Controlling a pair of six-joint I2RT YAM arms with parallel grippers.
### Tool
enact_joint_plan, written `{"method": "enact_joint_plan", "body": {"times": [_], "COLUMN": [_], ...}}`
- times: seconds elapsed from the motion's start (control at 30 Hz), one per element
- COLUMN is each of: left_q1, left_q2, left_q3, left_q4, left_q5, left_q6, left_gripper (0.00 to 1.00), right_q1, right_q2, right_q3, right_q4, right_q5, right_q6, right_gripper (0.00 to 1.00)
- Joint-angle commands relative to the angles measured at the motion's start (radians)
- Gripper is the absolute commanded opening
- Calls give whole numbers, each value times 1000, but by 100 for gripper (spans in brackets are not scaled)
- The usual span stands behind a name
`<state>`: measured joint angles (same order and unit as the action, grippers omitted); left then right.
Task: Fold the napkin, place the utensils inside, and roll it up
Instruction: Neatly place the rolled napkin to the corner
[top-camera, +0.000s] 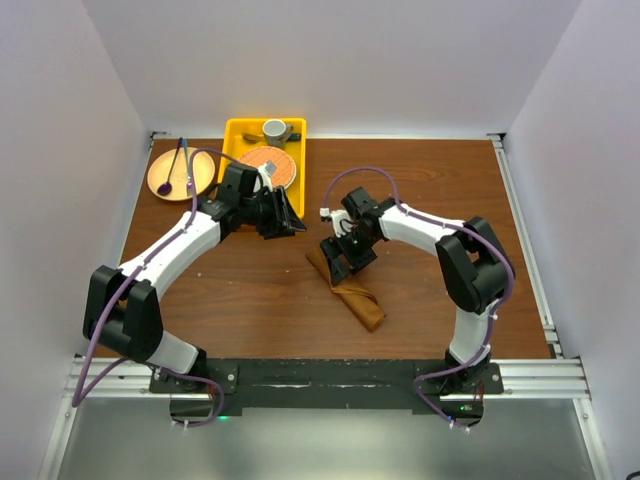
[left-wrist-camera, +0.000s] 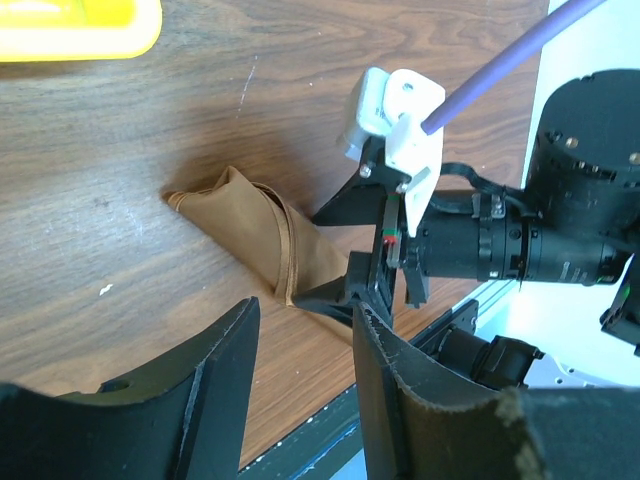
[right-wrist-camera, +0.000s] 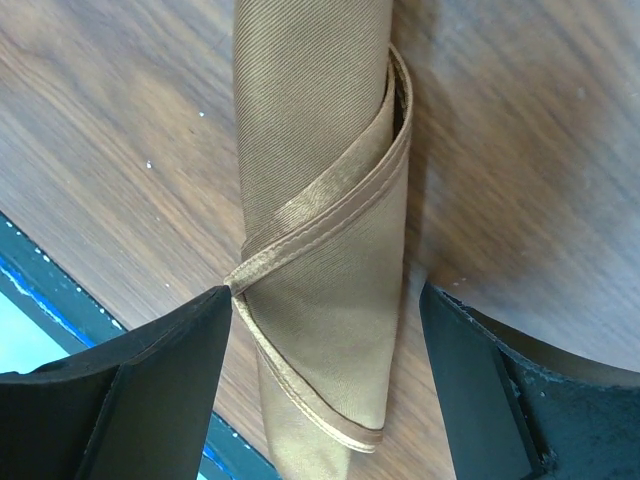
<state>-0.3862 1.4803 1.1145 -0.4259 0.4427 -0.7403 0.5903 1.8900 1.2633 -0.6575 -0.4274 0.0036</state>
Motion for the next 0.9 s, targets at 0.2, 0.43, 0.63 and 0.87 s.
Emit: {"method": "enact_joint_plan", "body": {"times": [0.2,0.43,0.63,0.87], "left_q1": [7,24,35,44], "left_q2": [-38,-58,-71,-74], "left_q3": [-4,-8,-8,-5], "left_q4": [21,13,9,6], "left_q5": [28,34,40,47], "left_q6": [-5,-7,-5,-2], "left_gripper": [47,47,47,48], "right_q1": [98,186,239,241], "right_q2": [-39,-19,-8,1], "right_q3": [2,28,25,19], "right_q4": [24,-22,-45,-45], "right_q5": [185,426,576,644], "right_q6": [67,151,202,265], "right_gripper": [80,77,66,49]}}
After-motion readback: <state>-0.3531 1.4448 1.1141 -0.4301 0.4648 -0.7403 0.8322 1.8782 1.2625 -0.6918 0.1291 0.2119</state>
